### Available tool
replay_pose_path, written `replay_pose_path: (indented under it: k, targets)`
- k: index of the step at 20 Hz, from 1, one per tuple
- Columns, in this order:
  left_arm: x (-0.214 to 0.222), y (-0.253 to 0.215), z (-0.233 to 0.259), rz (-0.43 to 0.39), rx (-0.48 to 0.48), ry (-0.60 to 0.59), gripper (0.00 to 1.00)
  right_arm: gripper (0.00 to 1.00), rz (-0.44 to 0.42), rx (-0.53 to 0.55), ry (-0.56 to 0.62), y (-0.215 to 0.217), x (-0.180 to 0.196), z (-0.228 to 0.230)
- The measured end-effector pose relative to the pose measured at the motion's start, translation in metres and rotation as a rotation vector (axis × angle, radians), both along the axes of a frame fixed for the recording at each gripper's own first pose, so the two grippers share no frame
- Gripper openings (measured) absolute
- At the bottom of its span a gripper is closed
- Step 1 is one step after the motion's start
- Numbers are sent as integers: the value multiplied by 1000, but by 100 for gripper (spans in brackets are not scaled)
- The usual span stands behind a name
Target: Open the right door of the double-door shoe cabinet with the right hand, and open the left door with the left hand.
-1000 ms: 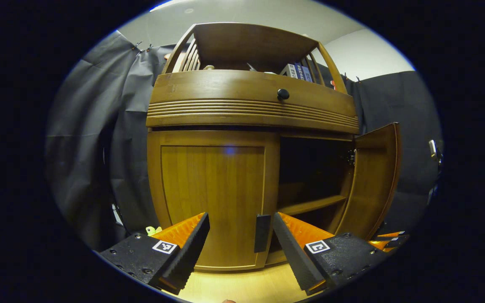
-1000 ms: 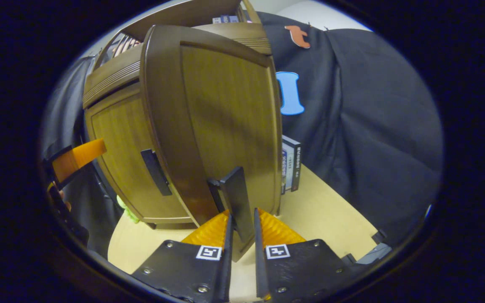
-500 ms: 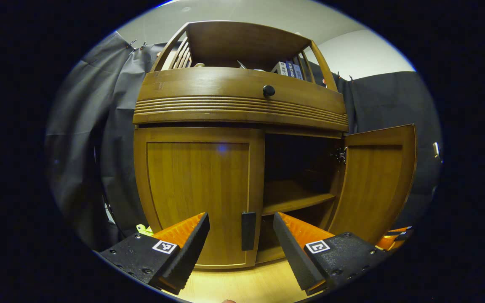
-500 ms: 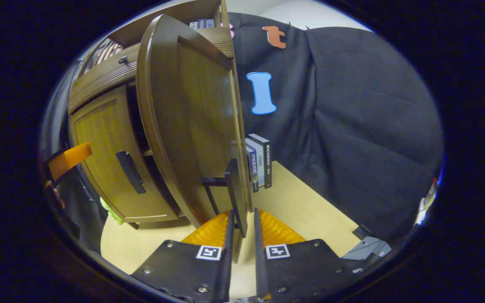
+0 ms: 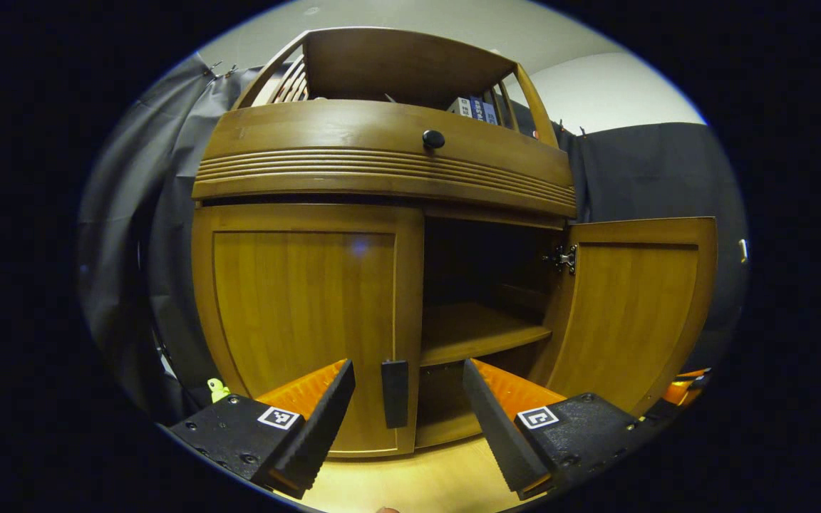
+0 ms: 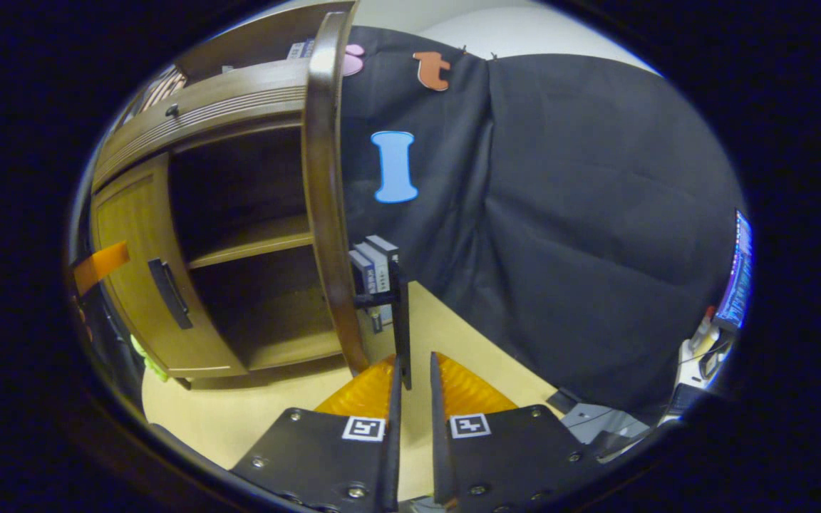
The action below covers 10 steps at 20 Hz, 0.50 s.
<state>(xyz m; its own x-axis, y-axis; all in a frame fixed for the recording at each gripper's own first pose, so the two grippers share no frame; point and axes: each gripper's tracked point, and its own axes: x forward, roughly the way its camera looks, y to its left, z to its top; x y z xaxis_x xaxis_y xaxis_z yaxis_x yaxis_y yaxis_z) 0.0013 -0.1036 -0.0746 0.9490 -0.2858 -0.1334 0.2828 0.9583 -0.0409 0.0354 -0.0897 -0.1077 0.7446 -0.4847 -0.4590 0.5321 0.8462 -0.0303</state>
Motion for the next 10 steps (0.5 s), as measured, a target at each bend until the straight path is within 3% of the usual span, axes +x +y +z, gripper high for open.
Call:
replay_pose_path:
  k: [10]
  targets:
    - [21, -25, -14, -67, 31, 12, 93, 19, -87, -38, -30, -21, -15, 12]
